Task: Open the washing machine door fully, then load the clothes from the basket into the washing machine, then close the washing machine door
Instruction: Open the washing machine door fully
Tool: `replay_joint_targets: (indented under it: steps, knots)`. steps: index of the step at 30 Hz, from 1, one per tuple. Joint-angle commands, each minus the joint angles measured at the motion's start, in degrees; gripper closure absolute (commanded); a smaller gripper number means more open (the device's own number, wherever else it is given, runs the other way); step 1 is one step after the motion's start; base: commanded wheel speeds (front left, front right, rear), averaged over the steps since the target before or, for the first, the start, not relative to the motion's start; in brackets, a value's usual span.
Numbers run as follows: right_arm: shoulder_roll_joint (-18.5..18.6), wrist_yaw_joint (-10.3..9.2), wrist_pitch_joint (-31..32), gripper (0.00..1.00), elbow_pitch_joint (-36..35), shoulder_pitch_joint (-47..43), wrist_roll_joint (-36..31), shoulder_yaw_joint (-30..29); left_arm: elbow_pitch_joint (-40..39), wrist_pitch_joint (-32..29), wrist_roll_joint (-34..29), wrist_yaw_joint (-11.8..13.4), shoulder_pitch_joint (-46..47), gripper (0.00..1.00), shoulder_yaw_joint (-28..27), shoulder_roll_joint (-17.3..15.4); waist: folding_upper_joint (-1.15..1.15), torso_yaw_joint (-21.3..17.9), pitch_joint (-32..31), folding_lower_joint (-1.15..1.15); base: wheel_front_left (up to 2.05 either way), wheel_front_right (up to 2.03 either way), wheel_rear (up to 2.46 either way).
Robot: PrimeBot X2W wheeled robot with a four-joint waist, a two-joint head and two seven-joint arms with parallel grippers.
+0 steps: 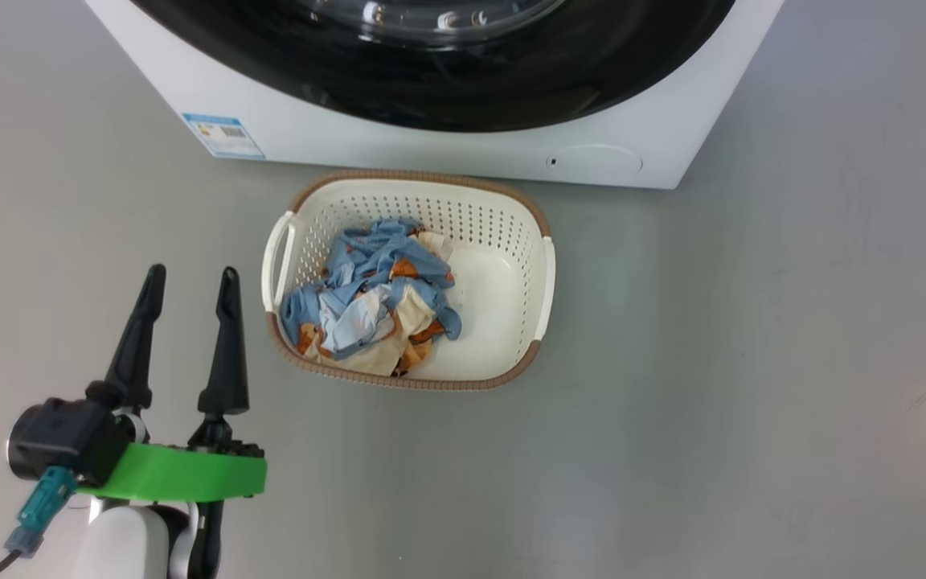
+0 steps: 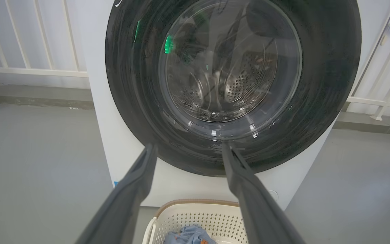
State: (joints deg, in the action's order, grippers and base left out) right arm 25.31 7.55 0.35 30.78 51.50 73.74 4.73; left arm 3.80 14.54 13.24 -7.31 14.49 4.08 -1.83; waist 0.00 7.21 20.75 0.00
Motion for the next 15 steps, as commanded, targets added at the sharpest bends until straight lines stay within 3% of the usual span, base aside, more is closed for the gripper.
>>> replay_joint_targets:
  steps: [1, 15]
  knots:
    - [0.63, -0.06, 0.79, 1.0, -0.8, 1.85, 1.41, 0.54, -1.84, 0.46, -0.18, -0.18, 1.58, 0.0, -1.84, -1.06, 0.0, 0.67, 1.79, 0.0, 0.0, 0.0, 0.0]
    - [0.69, -0.06, 6.7, 1.0, 3.19, 11.15, 4.92, 4.39, -1.84, 0.46, 1.84, -0.18, 3.23, 0.0, -1.53, -1.05, 0.0, 3.11, 5.77, 0.0, 0.0, 0.0, 0.0]
